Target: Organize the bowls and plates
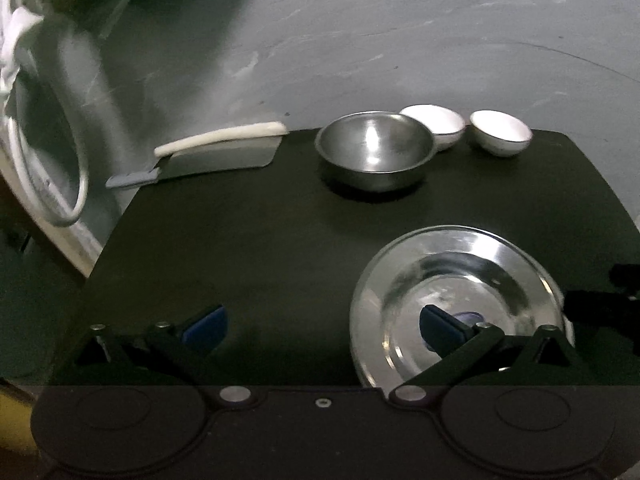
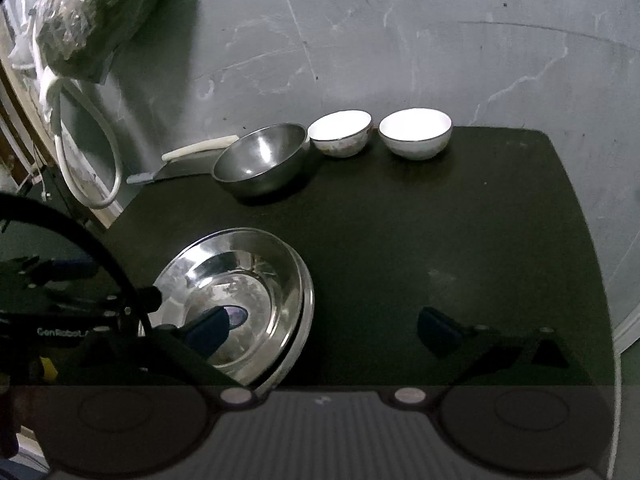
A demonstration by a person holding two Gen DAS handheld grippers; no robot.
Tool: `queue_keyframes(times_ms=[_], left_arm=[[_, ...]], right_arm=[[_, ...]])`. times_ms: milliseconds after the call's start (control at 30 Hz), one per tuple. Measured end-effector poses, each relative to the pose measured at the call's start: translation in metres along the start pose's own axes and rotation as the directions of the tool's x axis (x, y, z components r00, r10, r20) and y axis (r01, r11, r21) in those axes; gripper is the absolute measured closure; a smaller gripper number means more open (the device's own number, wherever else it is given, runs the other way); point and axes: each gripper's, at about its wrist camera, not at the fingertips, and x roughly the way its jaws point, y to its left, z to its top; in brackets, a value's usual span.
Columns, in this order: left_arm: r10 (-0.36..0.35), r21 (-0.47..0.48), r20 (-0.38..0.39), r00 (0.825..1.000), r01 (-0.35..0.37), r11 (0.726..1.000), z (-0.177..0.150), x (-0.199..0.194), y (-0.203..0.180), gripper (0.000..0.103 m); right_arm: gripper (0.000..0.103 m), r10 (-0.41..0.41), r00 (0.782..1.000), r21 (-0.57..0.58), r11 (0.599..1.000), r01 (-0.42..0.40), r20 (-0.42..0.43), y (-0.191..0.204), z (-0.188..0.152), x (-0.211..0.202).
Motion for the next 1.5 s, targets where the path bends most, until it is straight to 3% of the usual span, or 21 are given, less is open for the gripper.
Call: queue_keyframes(times_ms=[267,467,633,767,867,1067,1133,1233,1300,1433,1500], left_arm=[[-0.015,-0.085,-0.015,1.000,0.013,0.996,0.021,0.033,0.031,0.001],[-0.089,-0.099,0.090,0.992,0.098,0.990,0.052,0.062,0.049,0.001],[-0.140,-0.178,0.132,0.981,0.162,0.971,0.085,0.097,0.058,0.001],[-0.200,-0.238,0.105,0.974,0.220,0.946,0.106,0.127,0.063,0.001],[-0.255,-0.270,0.073,0.964,0.266,0.926,0.113,0.145,0.065,0.002],[-0.314,-0.294,0.047,0.948,0.313,0.903,0.113,0.164,0.067,0.030],[-0.327,-0.308,0.040,0.944,0.323,0.895,0.113,0.170,0.070,0.054],[-0.388,-0.332,0.044,0.921,0.380,0.863,0.111,0.176,0.072,0.076],[-0.422,-0.337,0.060,0.905,0.416,0.845,0.110,0.176,0.072,0.084],[-0.444,-0.335,0.059,0.894,0.436,0.835,0.104,0.170,0.067,0.084],[-0.438,-0.329,0.064,0.897,0.433,0.839,0.101,0.163,0.065,0.084]], right_arm=[[0.000,-0.037,0.999,0.072,0.997,0.039,-0.026,-0.004,0.002,0.012],[0.000,-0.167,0.985,0.089,0.981,0.170,-0.038,0.000,0.010,0.022],[0.000,-0.238,0.971,0.052,0.970,0.237,0.014,0.009,0.051,0.034],[0.001,-0.211,0.976,0.083,0.975,0.206,0.055,0.012,0.092,0.057],[0.006,-0.180,0.981,0.113,0.979,0.172,0.069,0.017,0.116,0.081],[0.019,-0.160,0.987,0.122,0.980,0.157,0.018,0.029,0.133,0.130],[0.020,-0.143,0.990,0.142,0.980,0.141,0.004,0.032,0.131,0.138],[0.027,-0.161,0.987,0.151,0.975,0.162,-0.019,0.039,0.130,0.147],[0.041,-0.163,0.986,0.159,0.973,0.165,-0.026,0.041,0.129,0.150],[0.059,-0.150,0.988,0.221,0.963,0.156,-0.043,0.038,0.127,0.150],[0.070,-0.134,0.990,0.219,0.966,0.138,-0.033,0.038,0.126,0.146]])
